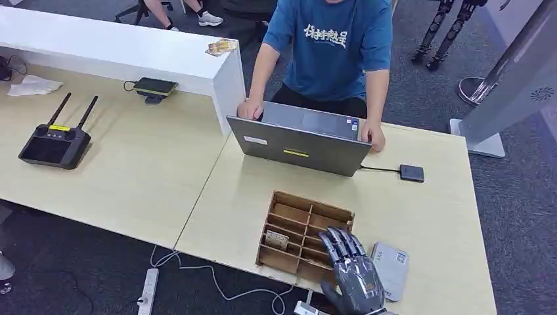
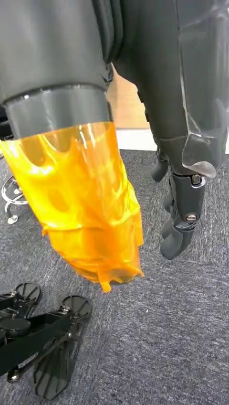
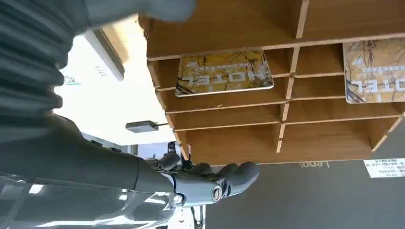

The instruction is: Pass the card to the sensor for recognition and then transmit it.

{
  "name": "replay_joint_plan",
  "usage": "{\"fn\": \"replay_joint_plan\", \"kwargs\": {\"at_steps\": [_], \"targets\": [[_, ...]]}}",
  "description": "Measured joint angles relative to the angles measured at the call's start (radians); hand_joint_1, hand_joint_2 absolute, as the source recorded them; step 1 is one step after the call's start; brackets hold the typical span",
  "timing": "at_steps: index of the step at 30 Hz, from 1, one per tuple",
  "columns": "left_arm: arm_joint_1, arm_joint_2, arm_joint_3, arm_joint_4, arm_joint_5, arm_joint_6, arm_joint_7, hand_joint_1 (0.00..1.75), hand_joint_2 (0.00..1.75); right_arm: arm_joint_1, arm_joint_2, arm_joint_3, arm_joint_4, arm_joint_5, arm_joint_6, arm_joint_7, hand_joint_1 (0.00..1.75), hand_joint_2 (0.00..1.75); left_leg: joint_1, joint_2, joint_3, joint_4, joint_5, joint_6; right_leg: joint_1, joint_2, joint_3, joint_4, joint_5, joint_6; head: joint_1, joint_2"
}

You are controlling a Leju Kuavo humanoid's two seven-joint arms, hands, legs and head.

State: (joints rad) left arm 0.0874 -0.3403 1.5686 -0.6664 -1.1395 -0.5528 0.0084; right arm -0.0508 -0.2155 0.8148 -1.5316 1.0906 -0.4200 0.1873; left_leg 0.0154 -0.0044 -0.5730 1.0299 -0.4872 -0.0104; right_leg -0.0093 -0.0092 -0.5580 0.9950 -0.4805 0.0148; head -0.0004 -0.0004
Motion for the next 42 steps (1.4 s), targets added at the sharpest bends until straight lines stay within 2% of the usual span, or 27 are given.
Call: {"fn": "replay_joint_plan", "kwargs": {"at_steps": [10,22,26,28,30,38,42], "targets": [[0.0,0.0,0.0,0.0,0.0,0.0,-0.003,0.0,0.0,0.006,0.0,0.0,0.0,0.001,-0.028,-0.012,1.62,1.75,0.0,0.0,0.0,0.0,0.0,0.0,0.0,0.0,0.0,0.0,0.0,0.0,0.0,0.0],[0.0,0.0,0.0,0.0,-0.004,0.0,-0.004,0.0,0.0,0.006,0.001,0.0,0.0,-0.005,-0.042,-0.032,1.52,1.75,0.0,0.0,0.0,0.0,0.0,0.0,0.0,0.0,0.0,0.0,0.0,0.0,0.0,0.0],[0.0,0.0,0.0,0.0,-0.008,-0.001,-0.007,0.0,0.0,0.006,0.001,0.0,0.0,-0.019,-0.042,-0.037,1.62,1.75,0.0,0.0,0.0,0.0,0.0,0.0,0.0,0.0,0.0,0.0,0.0,0.0,0.0,0.0],[0.0,0.0,0.0,0.0,-0.01,-0.002,-0.009,0.0,0.0,0.006,0.003,0.0,0.0,-0.023,-0.042,-0.042,1.73,1.75,0.0,0.0,0.0,0.0,0.0,0.0,0.0,0.0,0.0,0.0,0.0,0.0,0.0,0.0],[0.0,0.0,0.0,0.0,-0.011,-0.003,-0.009,0.0,0.0,0.006,0.006,0.0,0.0,-0.03,-0.047,-0.05,1.75,1.75,0.0,0.0,0.0,0.0,0.0,0.0,0.0,0.0,0.0,0.0,0.0,0.0,0.0,0.0],[0.0,0.0,0.0,0.0,-0.031,-0.013,-0.015,0.0,0.0,0.021,0.061,-0.011,-0.001,-0.042,-0.194,-0.121,1.75,1.75,0.0,0.0,0.0,0.0,0.0,0.0,0.0,0.0,0.0,0.0,0.0,0.0,0.0,0.0],[0.0,0.0,0.0,0.0,-0.042,-0.018,-0.023,0.0,0.0,0.035,0.097,-0.032,-0.021,-0.049,-0.256,-0.176,1.75,1.75,0.0,0.0,0.0,0.0,0.0,0.0,0.0,0.0,0.0,0.0,0.0,0.0,0.0,0.0]]}}
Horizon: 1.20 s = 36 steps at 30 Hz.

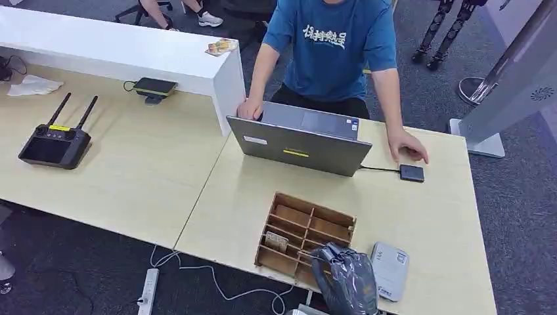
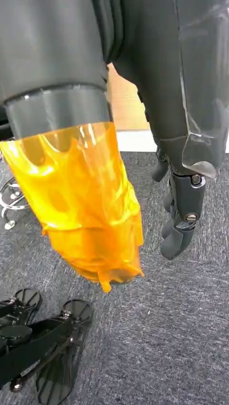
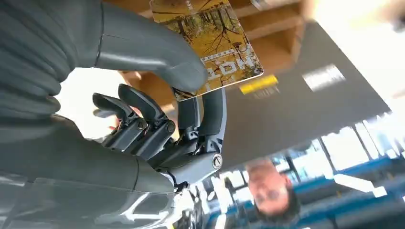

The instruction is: Pass the card to the sensor for recognition and then transmit it.

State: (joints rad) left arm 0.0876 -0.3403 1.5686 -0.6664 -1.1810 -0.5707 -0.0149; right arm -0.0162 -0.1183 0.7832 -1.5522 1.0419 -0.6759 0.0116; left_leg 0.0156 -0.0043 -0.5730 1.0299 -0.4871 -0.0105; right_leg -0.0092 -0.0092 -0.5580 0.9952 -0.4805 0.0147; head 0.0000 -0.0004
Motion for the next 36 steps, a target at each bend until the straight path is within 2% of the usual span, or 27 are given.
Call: {"fn": "replay_joint_plan", "kwargs": {"at_steps": [4,7,12,14,16,23,33,36], "targets": [[0.0,0.0,0.0,0.0,-0.011,-0.001,-0.006,0.0,0.0,0.029,0.047,-0.043,-0.032,-0.024,-0.015,-0.093,1.75,1.75,0.0,0.0,0.0,0.0,0.0,0.0,0.0,0.0,0.0,0.0,0.0,0.0,0.0,0.0],[0.0,0.0,0.0,0.0,-0.013,-0.001,-0.008,0.0,0.0,0.04,0.074,-0.069,-0.049,-0.039,-0.016,-0.127,1.75,1.75,0.0,0.0,0.0,0.0,0.0,0.0,0.0,0.0,0.0,0.0,0.0,0.0,0.0,0.0],[0.0,0.0,0.0,0.0,-0.041,-0.001,-0.013,0.0,0.0,0.046,0.139,-0.159,-0.077,-0.167,-0.017,-0.305,1.75,1.75,0.0,0.0,0.0,0.0,0.0,0.0,0.0,0.0,0.0,0.0,0.0,0.0,0.0,0.0],[0.0,0.0,0.0,0.0,-0.058,-0.005,-0.019,0.0,0.0,0.04,0.164,-0.195,-0.088,-0.198,-0.017,-0.337,1.75,1.75,0.0,0.0,0.0,0.0,0.0,0.0,0.0,0.0,0.0,0.0,0.0,0.0,0.0,0.0],[-0.001,0.0,0.0,0.0,-0.073,-0.01,-0.022,0.0,0.0,0.022,0.193,-0.231,-0.095,-0.222,-0.017,-0.347,1.75,1.75,0.0,0.0,0.001,0.0,0.001,-0.001,0.0,0.0,0.0,0.0,0.0,0.0,0.0,0.0],[-0.001,0.001,0.0,-0.004,-0.13,-0.038,-0.031,0.0,0.0,-0.085,0.242,-0.304,-0.083,-0.278,-0.018,-0.346,1.75,1.75,0.0,0.0,0.001,0.0,0.001,-0.001,0.0,0.0,0.0,0.0,0.001,-0.001,0.0,0.0],[-0.001,0.001,0.0,-0.009,-0.152,-0.043,-0.037,0.0,0.0,-0.13,0.261,-0.332,-0.058,-0.28,-0.018,-0.343,1.75,1.75,0.0,0.0,0.0,0.0,0.001,-0.001,0.0,0.0,0.0,0.0,0.001,-0.001,0.0,0.0],[-0.003,0.001,0.0,-0.019,-0.195,-0.053,-0.047,0.0,0.0,-0.192,0.263,-0.337,-0.029,-0.299,-0.018,-0.307,1.75,1.75,0.0,0.001,0.0,0.0,0.002,-0.001,0.0,0.001,0.0,0.001,0.001,-0.001,0.0,0.0]]}}
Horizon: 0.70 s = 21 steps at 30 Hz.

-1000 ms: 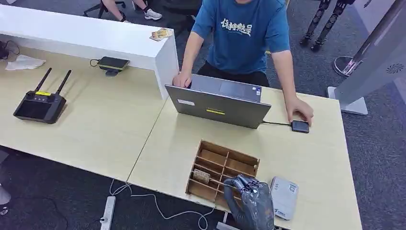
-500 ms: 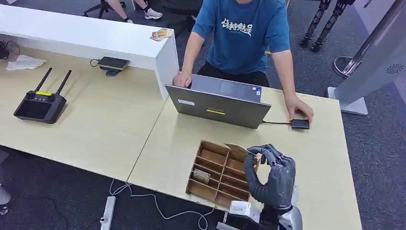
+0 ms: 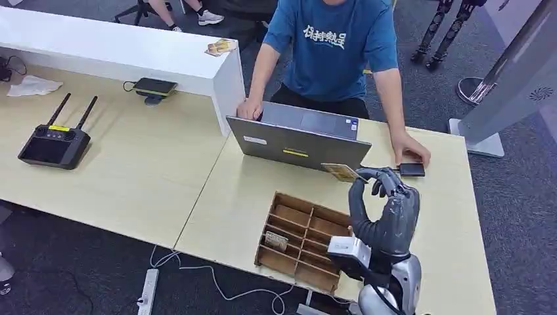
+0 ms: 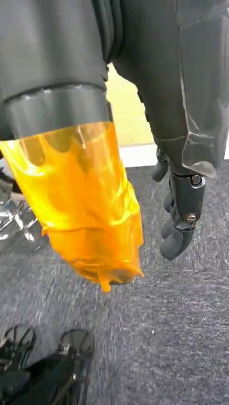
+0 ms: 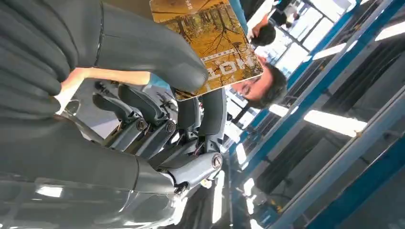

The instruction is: Pass the card to the sensor for recognition and then transmit it.

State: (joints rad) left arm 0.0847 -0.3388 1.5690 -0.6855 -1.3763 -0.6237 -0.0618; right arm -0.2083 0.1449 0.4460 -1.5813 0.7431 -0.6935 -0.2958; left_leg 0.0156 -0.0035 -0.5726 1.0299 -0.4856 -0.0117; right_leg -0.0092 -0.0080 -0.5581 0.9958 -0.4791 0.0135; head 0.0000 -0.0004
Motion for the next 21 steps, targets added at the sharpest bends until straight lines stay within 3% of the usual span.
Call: {"fn": "replay_joint_plan", "kwargs": {"at_steps": [6,12,21], "targets": [[-0.017,0.028,0.0,0.02,-0.109,0.047,-0.036,0.0,0.0,-0.225,0.007,-0.003,0.142,0.039,0.002,0.115,1.75,1.75,0.0,0.0,-0.001,0.0,0.005,0.0,0.0,0.0,-0.001,0.0,0.004,0.001,0.0,0.0],[-0.037,0.115,0.0,0.148,-0.187,0.144,-0.049,0.0,0.0,-0.476,0.031,-0.002,0.359,0.026,0.027,0.216,1.75,1.75,0.0,0.0,-0.004,0.0,0.009,-0.002,0.0,0.0,-0.005,0.003,0.007,-0.001,0.001,0.0],[-0.056,0.225,-0.055,0.349,-0.191,0.238,-0.044,0.0,0.0,-0.728,0.051,0.0,0.693,0.263,0.008,0.373,1.75,1.75,0.0,-0.001,-0.004,0.0,0.009,-0.003,0.0,0.0,-0.006,0.004,0.008,-0.001,0.0,0.0]]}}
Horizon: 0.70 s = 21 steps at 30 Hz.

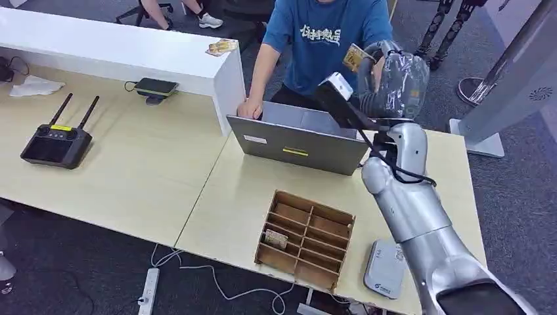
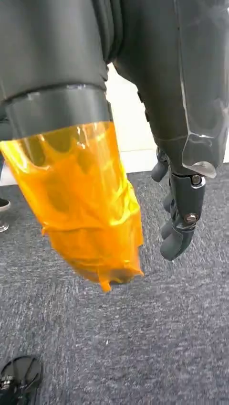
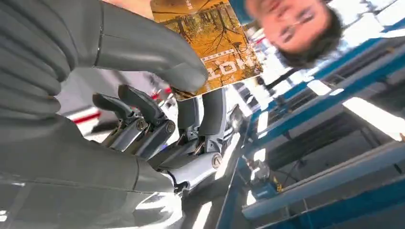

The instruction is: Pass the card to the sensor for recognition and then transmit it.

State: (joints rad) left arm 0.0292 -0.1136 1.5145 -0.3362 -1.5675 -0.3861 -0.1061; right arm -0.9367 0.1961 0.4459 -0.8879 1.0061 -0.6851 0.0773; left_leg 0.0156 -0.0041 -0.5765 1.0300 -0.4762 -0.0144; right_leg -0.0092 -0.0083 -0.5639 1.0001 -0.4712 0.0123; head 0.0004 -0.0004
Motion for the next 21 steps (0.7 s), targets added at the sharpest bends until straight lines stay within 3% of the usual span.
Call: {"fn": "replay_joint_plan", "kwargs": {"at_steps": [7,21], "targets": [[-0.009,0.042,-0.044,0.079,0.0,0.018,0.01,0.0,0.0,-0.109,0.002,0.0,0.181,0.164,-0.004,0.101,1.75,1.75,0.0,0.0,0.0,0.0,0.0,0.0,0.0,0.0,0.0,0.0,0.0,0.0,0.0,0.0],[-0.014,0.056,-0.047,0.119,0.002,0.024,0.01,0.0,0.0,-0.133,0.002,0.0,0.286,0.191,-0.005,0.124,1.75,1.75,0.0,0.0,-0.001,0.0,0.0,0.0,0.0,0.0,-0.001,0.0,0.0,0.0,0.0,0.0]]}}
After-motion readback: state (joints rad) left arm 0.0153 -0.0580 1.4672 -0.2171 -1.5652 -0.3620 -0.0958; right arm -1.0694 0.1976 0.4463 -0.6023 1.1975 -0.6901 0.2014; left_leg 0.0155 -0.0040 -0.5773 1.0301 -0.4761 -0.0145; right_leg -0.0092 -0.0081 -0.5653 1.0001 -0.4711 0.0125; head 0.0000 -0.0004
